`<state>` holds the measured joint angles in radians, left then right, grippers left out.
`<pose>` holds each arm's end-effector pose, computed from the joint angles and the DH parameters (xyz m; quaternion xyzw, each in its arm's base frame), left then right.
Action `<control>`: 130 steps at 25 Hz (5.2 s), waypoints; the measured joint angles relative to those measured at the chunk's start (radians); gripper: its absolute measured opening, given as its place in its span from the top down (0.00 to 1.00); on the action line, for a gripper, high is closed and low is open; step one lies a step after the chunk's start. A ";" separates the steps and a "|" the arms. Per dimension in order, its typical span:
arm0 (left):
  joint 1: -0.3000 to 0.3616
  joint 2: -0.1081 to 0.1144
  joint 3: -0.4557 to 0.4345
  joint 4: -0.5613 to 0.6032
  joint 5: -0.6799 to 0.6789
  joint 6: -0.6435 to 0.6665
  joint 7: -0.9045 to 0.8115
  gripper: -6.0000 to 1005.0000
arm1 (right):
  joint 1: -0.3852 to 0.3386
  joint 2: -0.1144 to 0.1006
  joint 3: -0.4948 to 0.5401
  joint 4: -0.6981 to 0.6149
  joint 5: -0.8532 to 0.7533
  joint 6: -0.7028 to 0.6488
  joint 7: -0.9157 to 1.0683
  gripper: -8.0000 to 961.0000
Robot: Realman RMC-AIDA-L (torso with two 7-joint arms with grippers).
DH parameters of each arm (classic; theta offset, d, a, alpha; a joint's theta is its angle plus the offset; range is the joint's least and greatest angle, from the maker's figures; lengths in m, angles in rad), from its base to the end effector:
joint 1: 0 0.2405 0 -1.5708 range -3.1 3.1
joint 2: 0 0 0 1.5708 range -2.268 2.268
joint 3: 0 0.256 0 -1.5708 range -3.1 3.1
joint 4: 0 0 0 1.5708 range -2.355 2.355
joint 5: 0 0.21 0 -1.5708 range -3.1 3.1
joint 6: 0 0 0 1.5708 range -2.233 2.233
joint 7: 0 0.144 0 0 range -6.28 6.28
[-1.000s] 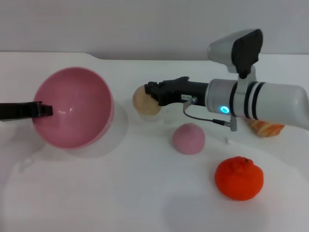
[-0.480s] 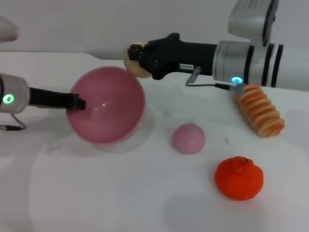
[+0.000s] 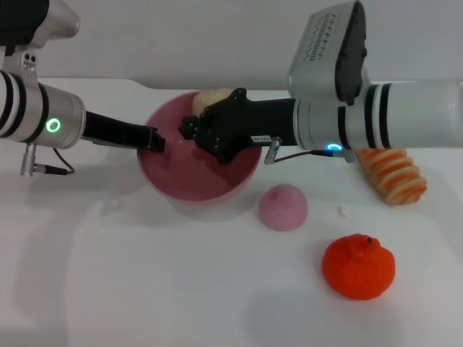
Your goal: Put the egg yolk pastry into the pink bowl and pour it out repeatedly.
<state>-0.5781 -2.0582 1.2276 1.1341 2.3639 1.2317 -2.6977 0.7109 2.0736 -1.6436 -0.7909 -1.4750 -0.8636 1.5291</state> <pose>-0.2086 0.3911 0.0065 -0.8391 -0.4942 -0.0247 0.2262 0.1211 0.3876 -0.0916 -0.9684 0.0823 0.1774 0.1546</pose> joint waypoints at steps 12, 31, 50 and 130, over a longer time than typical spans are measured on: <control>0.005 0.000 0.003 -0.038 0.008 -0.006 -0.001 1.00 | -0.121 0.006 0.101 -0.179 0.001 -0.033 0.022 0.74; 0.005 -0.006 0.101 -0.082 0.038 -0.027 0.000 0.98 | -0.272 0.000 0.458 -0.015 0.184 -0.034 -0.169 0.50; -0.015 -0.004 0.095 -0.071 0.011 -0.047 -0.036 0.78 | -0.265 -0.003 0.502 0.061 0.183 -0.035 -0.182 0.50; 0.212 -0.015 -0.572 -1.258 -1.676 0.314 2.578 0.19 | -0.133 0.019 1.061 1.136 0.795 -0.627 -1.512 0.50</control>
<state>-0.3665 -2.0732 0.6554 -0.1241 0.6882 1.5457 -0.1196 0.5778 2.0924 -0.5828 0.3446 -0.6796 -1.4902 0.0172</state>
